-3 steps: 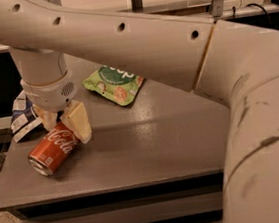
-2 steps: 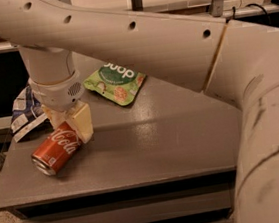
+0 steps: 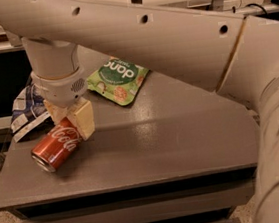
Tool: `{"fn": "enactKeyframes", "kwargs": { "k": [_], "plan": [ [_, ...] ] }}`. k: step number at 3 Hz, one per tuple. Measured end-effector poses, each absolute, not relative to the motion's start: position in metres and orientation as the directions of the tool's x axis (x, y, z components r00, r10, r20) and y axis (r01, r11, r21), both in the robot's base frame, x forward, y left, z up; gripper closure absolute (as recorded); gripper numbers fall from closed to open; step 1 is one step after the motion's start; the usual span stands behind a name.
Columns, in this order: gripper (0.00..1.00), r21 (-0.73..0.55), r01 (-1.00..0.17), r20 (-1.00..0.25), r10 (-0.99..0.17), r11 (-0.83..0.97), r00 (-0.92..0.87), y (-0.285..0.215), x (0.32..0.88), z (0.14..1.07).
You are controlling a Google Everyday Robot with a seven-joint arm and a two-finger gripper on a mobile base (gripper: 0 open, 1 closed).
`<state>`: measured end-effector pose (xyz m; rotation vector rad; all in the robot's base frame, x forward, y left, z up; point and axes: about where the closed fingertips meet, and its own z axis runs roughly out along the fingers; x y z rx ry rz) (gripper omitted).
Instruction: Pick coke can
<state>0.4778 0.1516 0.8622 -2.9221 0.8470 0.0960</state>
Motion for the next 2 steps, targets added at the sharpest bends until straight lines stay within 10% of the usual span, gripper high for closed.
{"fn": "enactKeyframes", "kwargs": {
  "k": [2],
  "plan": [
    [1.00,-0.132,-0.507,-0.020,-0.509,-0.852,0.861,0.1465,0.4814,0.8714]
  ]
}}
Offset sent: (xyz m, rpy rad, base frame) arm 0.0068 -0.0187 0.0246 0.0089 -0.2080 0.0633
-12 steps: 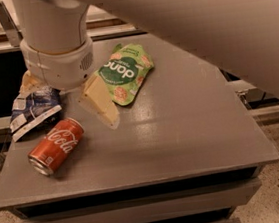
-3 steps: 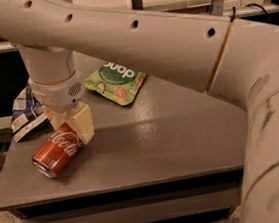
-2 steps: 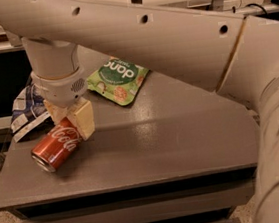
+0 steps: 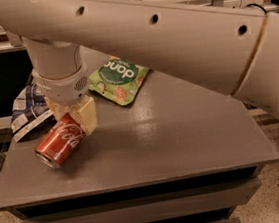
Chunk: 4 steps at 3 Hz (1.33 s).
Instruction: Pick coke can
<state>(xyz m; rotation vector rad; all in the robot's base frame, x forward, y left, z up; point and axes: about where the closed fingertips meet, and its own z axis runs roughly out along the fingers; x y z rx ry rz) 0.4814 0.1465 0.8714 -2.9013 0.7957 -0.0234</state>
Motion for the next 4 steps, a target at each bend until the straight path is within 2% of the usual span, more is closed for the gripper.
{"fn": "enactKeyframes", "kwargs": {
  "k": [1,2,3,4],
  "plan": [
    [1.00,-0.139,-0.377,0.113,-0.393,-0.916,0.913,0.144,0.492,0.901],
    [1.00,-0.095,-0.183,0.218,-0.199,-0.979,0.955,0.148,0.490,0.934],
    [1.00,-0.089,-0.100,0.233,-0.119,-0.991,0.965,0.151,0.492,0.934],
    [1.00,-0.103,-0.101,0.238,-0.123,-0.990,0.963,0.154,0.493,0.935]
  ]
}}
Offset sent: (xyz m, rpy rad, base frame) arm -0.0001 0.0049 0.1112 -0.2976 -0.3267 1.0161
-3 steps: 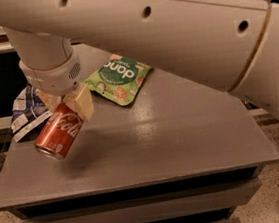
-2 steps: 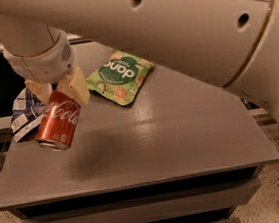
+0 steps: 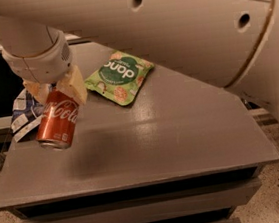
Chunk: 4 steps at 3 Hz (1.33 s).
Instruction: Pick coke can
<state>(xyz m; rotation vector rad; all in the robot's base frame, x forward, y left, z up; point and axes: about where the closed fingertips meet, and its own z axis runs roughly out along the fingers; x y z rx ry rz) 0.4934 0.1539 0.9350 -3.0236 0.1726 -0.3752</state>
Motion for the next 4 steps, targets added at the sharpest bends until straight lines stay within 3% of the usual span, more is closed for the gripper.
{"fn": "enactKeyframes", "kwargs": {
  "k": [1,3,4],
  "plan": [
    [1.00,-0.126,-0.040,0.245,-0.070,-0.991,0.967,0.146,0.499,0.933],
    [1.00,-0.365,0.141,0.335,0.012,-0.920,0.942,0.100,0.501,0.955],
    [1.00,-0.419,0.237,0.403,0.055,-0.876,0.914,0.084,0.500,0.967]
  ]
}}
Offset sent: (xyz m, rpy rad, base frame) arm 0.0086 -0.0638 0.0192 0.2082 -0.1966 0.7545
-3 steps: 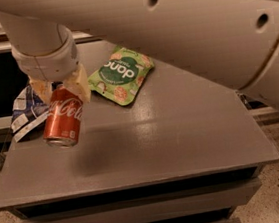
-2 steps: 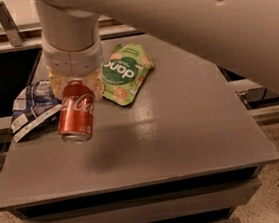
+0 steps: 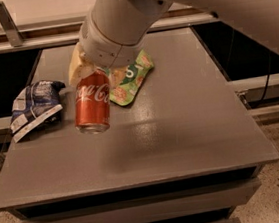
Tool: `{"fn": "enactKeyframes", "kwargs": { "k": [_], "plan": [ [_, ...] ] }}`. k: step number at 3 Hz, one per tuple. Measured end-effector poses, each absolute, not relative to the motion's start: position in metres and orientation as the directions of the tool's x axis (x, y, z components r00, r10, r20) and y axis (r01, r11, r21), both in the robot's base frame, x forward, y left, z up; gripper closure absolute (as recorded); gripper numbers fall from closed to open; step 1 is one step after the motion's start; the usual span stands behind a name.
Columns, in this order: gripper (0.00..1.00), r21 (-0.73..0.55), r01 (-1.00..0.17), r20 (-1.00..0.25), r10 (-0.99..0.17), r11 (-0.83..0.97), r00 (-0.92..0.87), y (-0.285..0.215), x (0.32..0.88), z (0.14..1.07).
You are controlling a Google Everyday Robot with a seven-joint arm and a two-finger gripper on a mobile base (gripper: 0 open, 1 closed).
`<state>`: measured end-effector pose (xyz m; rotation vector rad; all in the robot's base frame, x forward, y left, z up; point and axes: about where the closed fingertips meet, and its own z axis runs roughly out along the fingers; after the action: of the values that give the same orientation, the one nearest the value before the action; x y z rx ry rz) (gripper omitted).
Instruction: Pick coke can
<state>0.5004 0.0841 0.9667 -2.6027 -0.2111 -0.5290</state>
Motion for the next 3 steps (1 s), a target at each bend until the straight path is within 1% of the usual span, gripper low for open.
{"fn": "enactKeyframes", "kwargs": {
  "k": [1,2,3],
  "plan": [
    [1.00,-0.390,0.304,0.438,0.115,-0.869,0.891,0.080,0.499,0.970],
    [1.00,-0.380,0.336,0.474,0.131,-0.862,0.871,0.078,0.498,0.965],
    [1.00,-0.404,0.386,0.538,0.126,-0.829,0.834,0.069,0.492,0.957]
  ]
}}
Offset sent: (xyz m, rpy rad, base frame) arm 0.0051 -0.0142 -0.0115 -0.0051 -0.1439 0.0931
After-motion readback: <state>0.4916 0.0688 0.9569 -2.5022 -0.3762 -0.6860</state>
